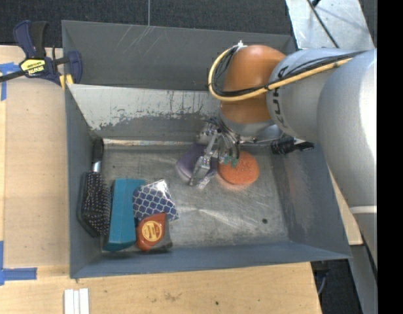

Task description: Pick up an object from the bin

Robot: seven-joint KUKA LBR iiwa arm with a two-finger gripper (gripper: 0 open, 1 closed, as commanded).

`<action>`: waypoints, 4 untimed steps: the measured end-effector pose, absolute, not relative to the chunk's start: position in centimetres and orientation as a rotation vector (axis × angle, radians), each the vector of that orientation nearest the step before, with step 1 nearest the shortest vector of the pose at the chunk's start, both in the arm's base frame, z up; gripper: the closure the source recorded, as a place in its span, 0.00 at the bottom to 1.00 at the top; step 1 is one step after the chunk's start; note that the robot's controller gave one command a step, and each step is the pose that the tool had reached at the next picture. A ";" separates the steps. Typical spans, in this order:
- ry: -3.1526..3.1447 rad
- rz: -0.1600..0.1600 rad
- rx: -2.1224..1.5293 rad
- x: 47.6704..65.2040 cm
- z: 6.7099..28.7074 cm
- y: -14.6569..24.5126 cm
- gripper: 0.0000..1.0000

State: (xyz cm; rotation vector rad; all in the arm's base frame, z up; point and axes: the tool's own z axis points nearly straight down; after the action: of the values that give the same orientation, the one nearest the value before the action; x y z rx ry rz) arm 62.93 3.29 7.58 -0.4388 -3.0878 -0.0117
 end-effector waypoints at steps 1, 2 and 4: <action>-3.091 0.020 -0.575 62.1 7.6 5.5 0.00; -3.100 0.036 -0.452 62.9 7.8 5.3 1.00; -3.107 0.003 -0.456 62.9 9.0 5.1 1.00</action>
Offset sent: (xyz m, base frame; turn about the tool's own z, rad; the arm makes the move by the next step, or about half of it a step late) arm -0.0014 0.0355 -0.0058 -0.0066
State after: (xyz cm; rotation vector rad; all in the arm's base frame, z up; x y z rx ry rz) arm 62.92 5.09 9.03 -0.4557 -3.1067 0.0034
